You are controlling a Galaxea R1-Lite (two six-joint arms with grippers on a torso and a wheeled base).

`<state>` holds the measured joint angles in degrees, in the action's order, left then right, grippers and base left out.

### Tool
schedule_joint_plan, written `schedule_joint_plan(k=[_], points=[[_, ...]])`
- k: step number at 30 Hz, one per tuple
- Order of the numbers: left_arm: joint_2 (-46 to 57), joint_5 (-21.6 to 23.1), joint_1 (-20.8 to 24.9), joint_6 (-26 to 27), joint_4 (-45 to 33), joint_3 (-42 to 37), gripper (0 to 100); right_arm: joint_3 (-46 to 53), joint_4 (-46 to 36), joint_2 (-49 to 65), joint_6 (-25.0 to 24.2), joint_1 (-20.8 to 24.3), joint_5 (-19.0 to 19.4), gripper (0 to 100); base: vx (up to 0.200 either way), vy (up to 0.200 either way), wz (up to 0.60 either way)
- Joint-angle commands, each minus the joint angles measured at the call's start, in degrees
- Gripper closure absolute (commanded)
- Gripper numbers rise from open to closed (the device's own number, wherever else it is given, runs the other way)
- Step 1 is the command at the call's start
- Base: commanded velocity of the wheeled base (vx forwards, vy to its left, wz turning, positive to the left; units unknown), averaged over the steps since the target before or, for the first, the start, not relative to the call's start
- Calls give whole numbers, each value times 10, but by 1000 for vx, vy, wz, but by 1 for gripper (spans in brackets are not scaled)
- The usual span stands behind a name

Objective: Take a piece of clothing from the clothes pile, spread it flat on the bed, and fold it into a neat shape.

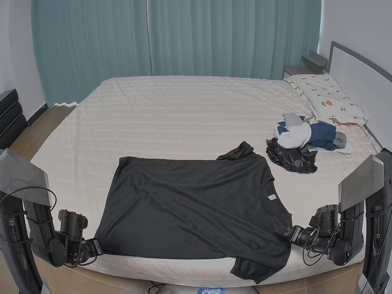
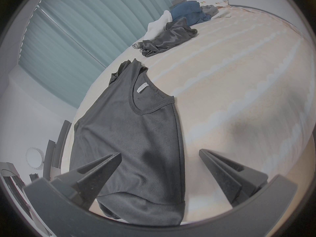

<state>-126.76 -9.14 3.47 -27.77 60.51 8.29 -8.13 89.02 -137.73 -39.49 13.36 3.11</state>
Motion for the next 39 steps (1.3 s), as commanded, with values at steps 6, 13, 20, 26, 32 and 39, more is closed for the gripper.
schedule_joint_plan(k=[6, 13, 20, 26, 32, 39], points=[[5, 0, -4, 2, -2, 5, 100, -12, 5, -26, 7, 4, -7, 100, 0, 0, 0], [5, 0, -15, 7, -4, 6, 100, 18, 5, -13, 37, -5, -10, 100, 0, 0, 0], [7, 0, -22, 20, -5, 3, 100, 61, 5, 9, 61, -9, -11, 100, 0, 0, 0], [12, -1, -30, 33, -6, -2, 100, 81, 3, 11, 80, -18, -11, 100, 0, 0, 0], [18, -1, -36, 51, -41, -1, 100, 81, -56, 26, 85, -11, -11, 100, 0, 0, 0], [15, -1, -44, 52, -43, 9, 100, 81, -65, 27, 91, -6, -9, 100, 0, 0, 0]])
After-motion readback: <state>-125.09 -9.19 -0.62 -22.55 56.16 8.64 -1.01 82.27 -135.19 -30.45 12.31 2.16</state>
